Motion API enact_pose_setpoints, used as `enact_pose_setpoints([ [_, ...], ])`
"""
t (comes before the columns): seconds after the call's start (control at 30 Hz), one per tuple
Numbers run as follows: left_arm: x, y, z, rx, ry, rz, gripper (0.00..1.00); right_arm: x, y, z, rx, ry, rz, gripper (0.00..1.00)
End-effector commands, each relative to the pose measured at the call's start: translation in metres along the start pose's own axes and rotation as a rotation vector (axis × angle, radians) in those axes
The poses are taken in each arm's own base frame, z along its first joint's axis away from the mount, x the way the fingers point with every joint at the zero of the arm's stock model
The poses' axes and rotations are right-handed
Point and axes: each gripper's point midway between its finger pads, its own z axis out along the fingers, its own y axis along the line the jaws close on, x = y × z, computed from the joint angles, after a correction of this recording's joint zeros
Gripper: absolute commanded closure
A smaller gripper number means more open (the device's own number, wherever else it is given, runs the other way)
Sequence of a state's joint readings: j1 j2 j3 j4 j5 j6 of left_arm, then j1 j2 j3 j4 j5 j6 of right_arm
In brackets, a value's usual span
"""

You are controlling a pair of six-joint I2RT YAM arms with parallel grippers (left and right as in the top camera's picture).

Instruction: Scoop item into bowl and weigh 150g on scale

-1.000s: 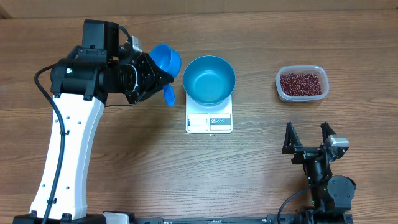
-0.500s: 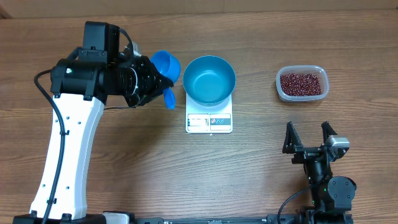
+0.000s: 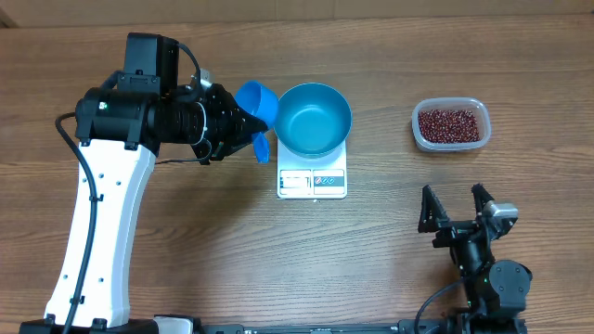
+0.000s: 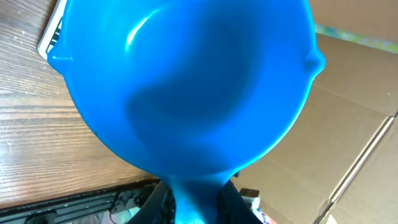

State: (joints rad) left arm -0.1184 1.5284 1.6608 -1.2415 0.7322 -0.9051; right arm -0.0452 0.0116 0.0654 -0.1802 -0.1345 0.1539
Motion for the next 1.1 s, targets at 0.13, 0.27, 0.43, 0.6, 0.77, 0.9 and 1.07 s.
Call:
enact_pose_setpoints([
  [0.13, 0.006, -0.002, 0.003, 0.011, 0.030, -0.025, 0.96, -0.104, 0.032, -0.039, -0.024, -0.052, 0.024, 0.00],
  [0.27, 0.005, -0.002, 0.003, 0.012, 0.030, -0.056, 0.96, -0.141, 0.045, -0.046, -0.031, 0.011, 0.034, 0.00],
  [0.43, 0.004, -0.004, 0.003, 0.019, 0.024, -0.091, 0.96, -0.175, 0.054, -0.041, -0.012, 0.140, 0.057, 0.00],
  [0.6, 0.004, -0.004, 0.003, 0.017, 0.026, -0.205, 0.96, -0.190, 0.056, -0.025, 0.019, 0.288, 0.085, 0.00],
  [0.77, 0.004, -0.007, 0.004, 0.023, 0.027, -0.308, 0.96, -0.203, 0.087, -0.007, -0.153, 0.351, 0.118, 0.00],
  [0.9, 0.004, -0.022, 0.006, 0.074, 0.033, -0.277, 0.96, -0.208, 0.120, 0.002, -0.367, 0.367, 0.144, 0.00],
  [1.07, 0.001, -0.042, 0.009, 0.137, 0.021, -0.223, 0.96, -0.202, 0.119, 0.035, -0.362, 0.429, 0.316, 0.51],
])
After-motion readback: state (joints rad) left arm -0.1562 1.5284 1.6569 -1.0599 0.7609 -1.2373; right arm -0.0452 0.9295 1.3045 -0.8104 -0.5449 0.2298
